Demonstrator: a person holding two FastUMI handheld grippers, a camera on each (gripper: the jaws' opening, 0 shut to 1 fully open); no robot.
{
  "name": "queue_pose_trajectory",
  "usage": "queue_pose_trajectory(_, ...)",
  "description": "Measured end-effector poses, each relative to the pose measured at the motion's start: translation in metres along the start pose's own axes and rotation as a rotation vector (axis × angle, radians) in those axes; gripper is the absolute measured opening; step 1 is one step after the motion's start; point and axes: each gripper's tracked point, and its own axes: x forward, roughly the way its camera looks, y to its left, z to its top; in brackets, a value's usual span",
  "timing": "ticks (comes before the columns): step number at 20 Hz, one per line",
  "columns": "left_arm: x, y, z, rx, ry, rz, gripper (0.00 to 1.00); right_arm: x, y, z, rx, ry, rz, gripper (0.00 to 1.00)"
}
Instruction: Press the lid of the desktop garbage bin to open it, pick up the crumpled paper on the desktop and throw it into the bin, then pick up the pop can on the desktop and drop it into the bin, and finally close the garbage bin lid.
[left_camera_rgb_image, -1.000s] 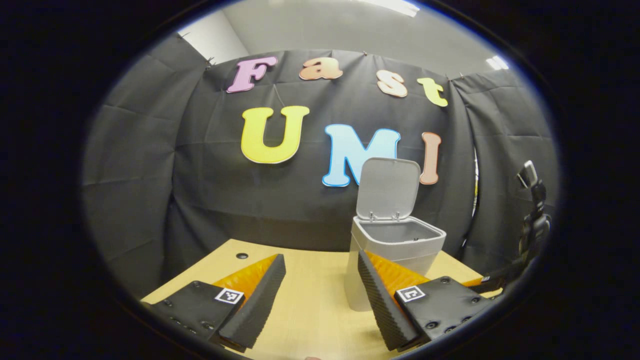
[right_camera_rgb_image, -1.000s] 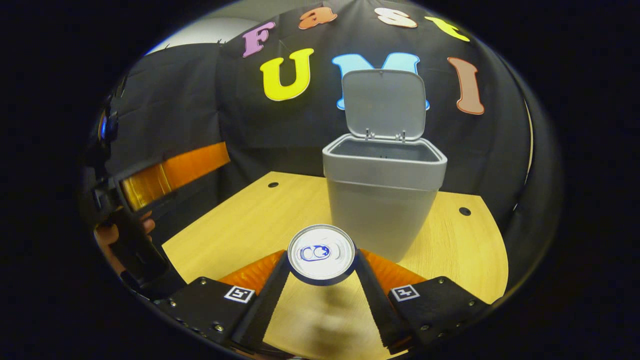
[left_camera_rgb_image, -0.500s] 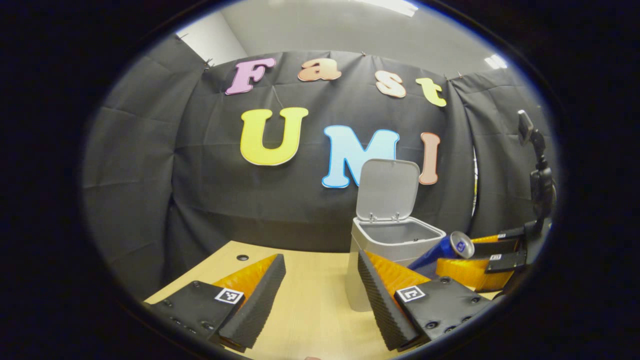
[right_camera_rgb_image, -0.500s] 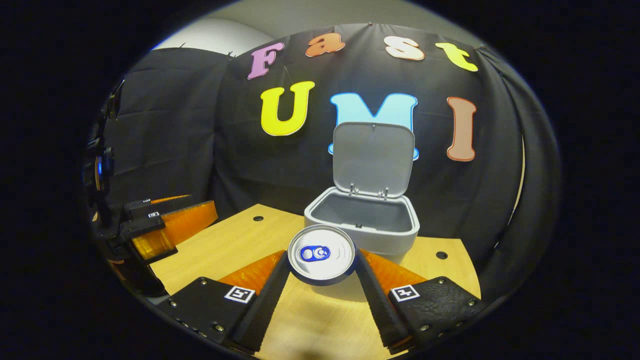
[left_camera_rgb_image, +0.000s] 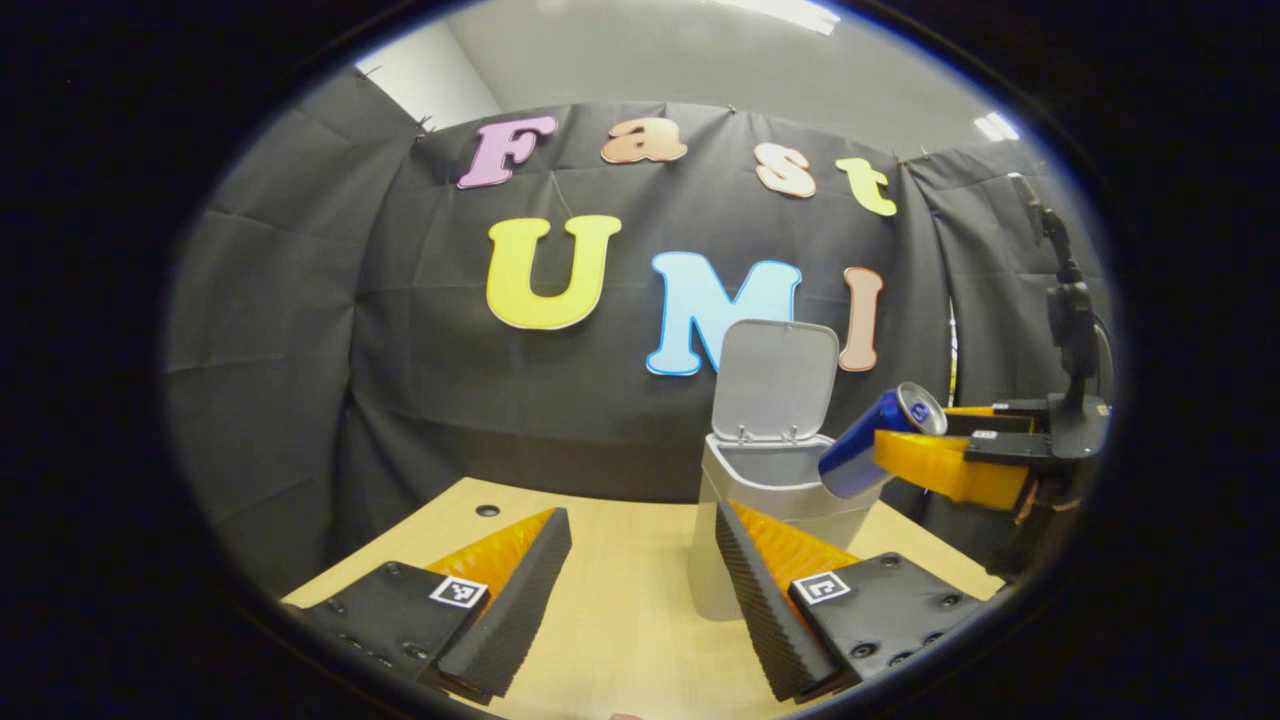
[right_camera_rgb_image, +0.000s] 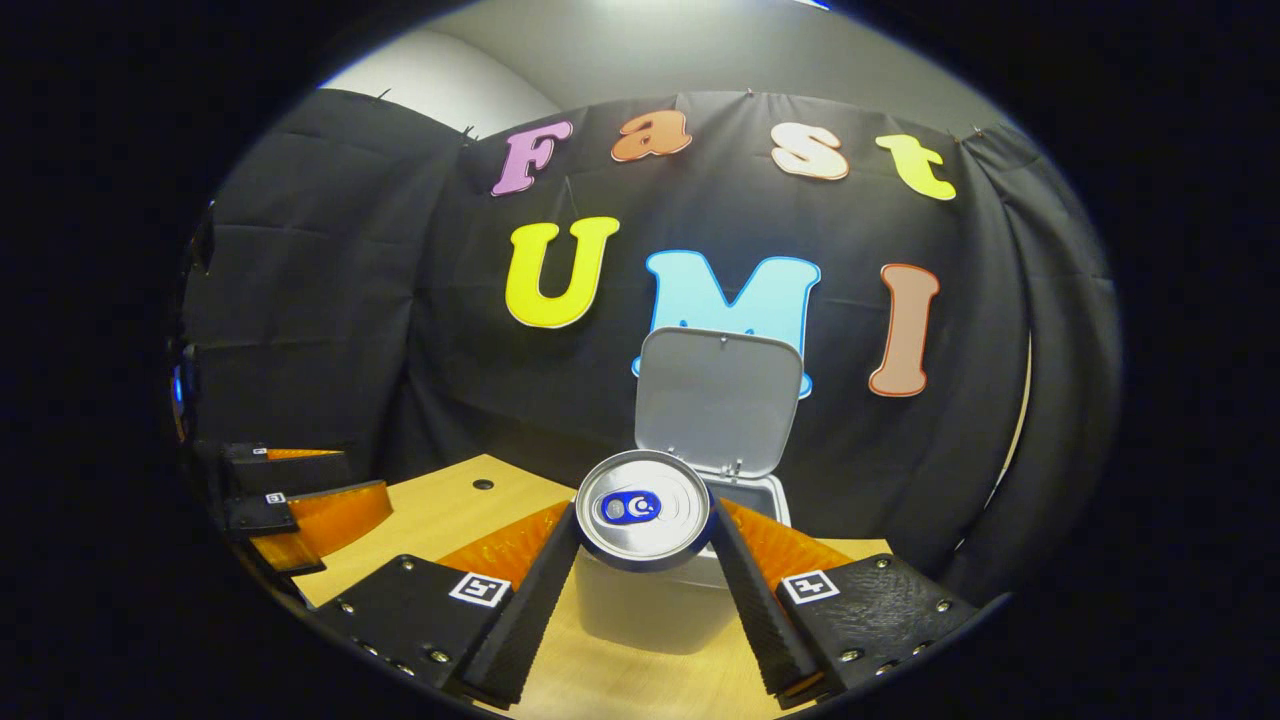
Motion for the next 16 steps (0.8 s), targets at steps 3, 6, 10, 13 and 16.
queue_pose_trajectory(3, -0.003, -0.002, 0.002, -0.009, -0.007, 0.001, 0.96, 0.012, -0.013, 0.006, -0.037, -0.023, -0.033, 0.83)
queue_pose_trajectory(6, -0.004, -0.003, 0.0, -0.018, -0.007, 0.008, 0.95, 0.022, -0.019, 0.003, -0.046, -0.018, -0.05, 0.83)
queue_pose_trajectory(10, -0.004, -0.002, -0.001, -0.02, -0.006, 0.019, 0.95, 0.041, -0.027, -0.002, -0.07, -0.026, -0.082, 0.83)
queue_pose_trajectory(13, -0.003, -0.004, -0.002, -0.014, -0.007, 0.02, 0.95, 0.056, -0.028, -0.016, -0.064, 0.024, -0.078, 0.83)
queue_pose_trajectory(16, -0.002, -0.002, -0.001, -0.011, -0.007, 0.024, 0.95, 0.062, -0.031, -0.022, -0.065, 0.049, -0.086, 0.83)
